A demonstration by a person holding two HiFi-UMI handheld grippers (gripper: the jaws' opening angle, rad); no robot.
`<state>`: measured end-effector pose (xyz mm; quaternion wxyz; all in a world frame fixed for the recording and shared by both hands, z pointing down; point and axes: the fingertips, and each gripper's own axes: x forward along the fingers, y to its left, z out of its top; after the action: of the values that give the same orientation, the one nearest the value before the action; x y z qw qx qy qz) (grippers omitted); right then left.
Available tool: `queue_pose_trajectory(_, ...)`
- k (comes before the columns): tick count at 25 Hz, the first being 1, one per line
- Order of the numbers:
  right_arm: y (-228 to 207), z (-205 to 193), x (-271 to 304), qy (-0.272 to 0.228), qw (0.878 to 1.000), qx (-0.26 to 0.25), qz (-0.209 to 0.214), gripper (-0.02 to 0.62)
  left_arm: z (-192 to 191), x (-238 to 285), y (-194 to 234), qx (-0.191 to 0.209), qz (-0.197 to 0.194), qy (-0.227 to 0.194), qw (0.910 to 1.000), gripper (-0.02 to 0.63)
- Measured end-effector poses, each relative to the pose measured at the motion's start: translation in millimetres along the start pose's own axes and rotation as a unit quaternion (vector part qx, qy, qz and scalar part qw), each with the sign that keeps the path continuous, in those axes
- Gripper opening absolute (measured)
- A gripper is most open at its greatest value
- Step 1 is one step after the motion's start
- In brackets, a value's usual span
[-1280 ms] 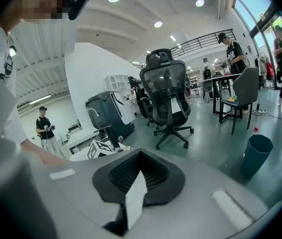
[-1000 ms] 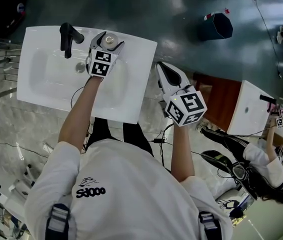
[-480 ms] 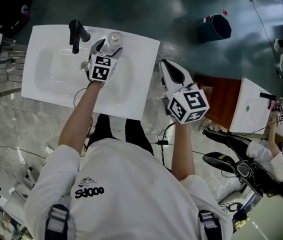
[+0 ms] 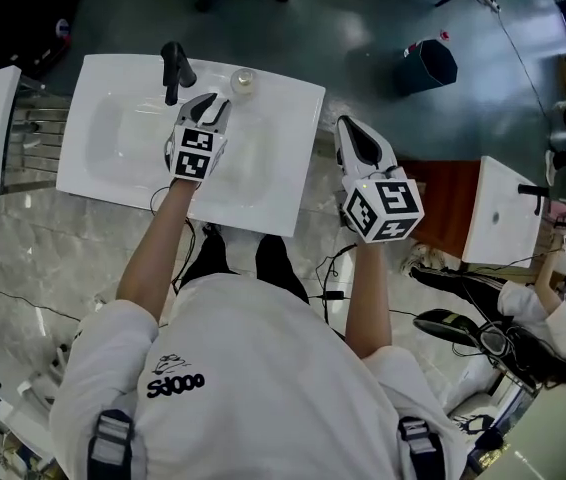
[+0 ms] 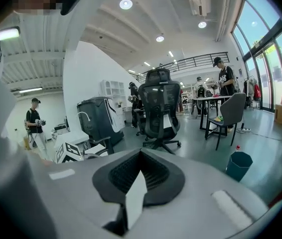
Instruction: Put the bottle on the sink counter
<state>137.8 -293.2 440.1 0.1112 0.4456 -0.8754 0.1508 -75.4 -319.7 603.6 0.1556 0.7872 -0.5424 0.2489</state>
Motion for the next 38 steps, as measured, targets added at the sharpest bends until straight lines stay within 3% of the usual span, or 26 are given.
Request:
queue_pose_trajectory(3,4.1,11.6,-2.5,-0.004,1.0,-0.024,-0.006,0.009,14.4,-18.2,7.2,0.0,0.007,-0.027,0.9996,0.047)
queue_pose_trajectory(9,20.1,40.4,-6.6,-0.03,0.998,-0.058,-0.011,0.009,45.5,-58.8,18.2,0.028,0.003,-0.055,0.9981,0.006)
queue_pose_trajectory(26,63.4,102.5,1.6,-0.079,0.989,-0.122,0.02,0.009,157.0,-149.9,33.8,0.07,-0.007,-0.159,0.9848,0.006)
queue_pose_trajectory(32,76.0,115.9,-4.4,-0.088,0.984,-0.154,0.015,0.009,175.1,-173.5,36.1,0.081,0.004,-0.19,0.9784,0.006)
queue_pose_trajectory(38,82.5,122.5,-5.5,-0.087,0.982,-0.165,0.023,0.009,178.9,-183.1,20.4,0.09,-0.018,-0.193,0.9768,0.006)
